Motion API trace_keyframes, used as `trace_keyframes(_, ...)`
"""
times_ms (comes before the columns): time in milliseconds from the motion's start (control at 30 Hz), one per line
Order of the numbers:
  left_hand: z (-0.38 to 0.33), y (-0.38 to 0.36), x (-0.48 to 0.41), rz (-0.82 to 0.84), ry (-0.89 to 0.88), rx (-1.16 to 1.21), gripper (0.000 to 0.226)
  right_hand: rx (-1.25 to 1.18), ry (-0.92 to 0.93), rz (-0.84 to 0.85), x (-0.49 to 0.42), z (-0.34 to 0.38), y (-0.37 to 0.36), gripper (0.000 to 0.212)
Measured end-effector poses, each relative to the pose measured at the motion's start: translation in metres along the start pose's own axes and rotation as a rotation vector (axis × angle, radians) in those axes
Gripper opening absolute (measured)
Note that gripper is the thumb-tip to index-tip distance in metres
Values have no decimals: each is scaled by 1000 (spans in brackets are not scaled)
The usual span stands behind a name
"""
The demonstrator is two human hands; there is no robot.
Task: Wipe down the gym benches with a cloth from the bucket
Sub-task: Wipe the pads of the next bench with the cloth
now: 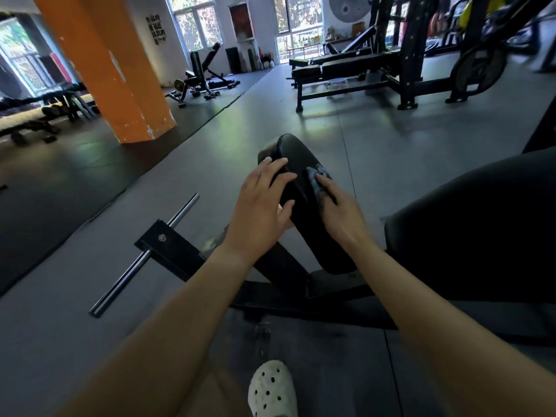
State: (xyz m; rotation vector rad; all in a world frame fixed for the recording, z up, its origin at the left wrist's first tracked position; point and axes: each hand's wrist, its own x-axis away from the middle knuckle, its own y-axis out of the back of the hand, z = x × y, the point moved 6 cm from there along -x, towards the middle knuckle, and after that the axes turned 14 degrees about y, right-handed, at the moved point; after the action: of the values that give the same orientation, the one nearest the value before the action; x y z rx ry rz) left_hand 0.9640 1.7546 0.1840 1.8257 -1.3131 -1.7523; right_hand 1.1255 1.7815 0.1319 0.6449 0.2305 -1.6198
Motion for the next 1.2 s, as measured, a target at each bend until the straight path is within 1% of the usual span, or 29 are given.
trace_keyframes(67, 2, 1, -1, 20, 23, 37, 51, -49, 128, 52, -6, 30, -11, 43)
trace_keyframes(133, 0, 3, -1, 29, 43, 62, 55, -9, 210, 75, -4, 46, -15, 47)
trace_keyframes(200, -4, 4, -1, 30, 44, 65, 52, 68, 295, 65, 3, 46, -13, 50)
trace_keyframes(267, -7, 3, 2, 24, 22, 28, 45, 142, 332, 36, 16, 31, -9, 50)
trace_keyframes(333, -10, 0, 6, 12, -13, -22, 40, 203, 281, -3, 32, 3, -4, 50)
trace_keyframes(400, -14, -5, 11, 2, -61, -78, 37, 205, 203, -52, 52, -24, 0, 47)
trace_keyframes(533, -26, -13, 21, 34, -154, -134, 29, 114, 9, -178, 90, -60, 6, 44)
trace_keyframes(633, -37, -22, 28, 90, -229, -193, 28, 36, -66, -241, 84, -58, 1, 41)
trace_keyframes(767, -44, -35, 30, 131, -244, -254, 31, -130, -11, -142, 46, -45, -5, 40)
trace_keyframes(867, -47, -39, 30, 128, -248, -288, 30, -134, -2, -82, 35, -58, 0, 43)
trace_keyframes(967, -47, -42, 29, 128, -241, -297, 30, -49, -127, -89, 35, -93, 12, 46)
trace_keyframes(1067, -46, -47, 29, 135, -239, -345, 36, 18, -269, -65, 38, -125, 24, 46)
trace_keyframes(1200, -45, -50, 28, 112, -240, -345, 39, -9, -420, -30, 33, -152, 32, 45)
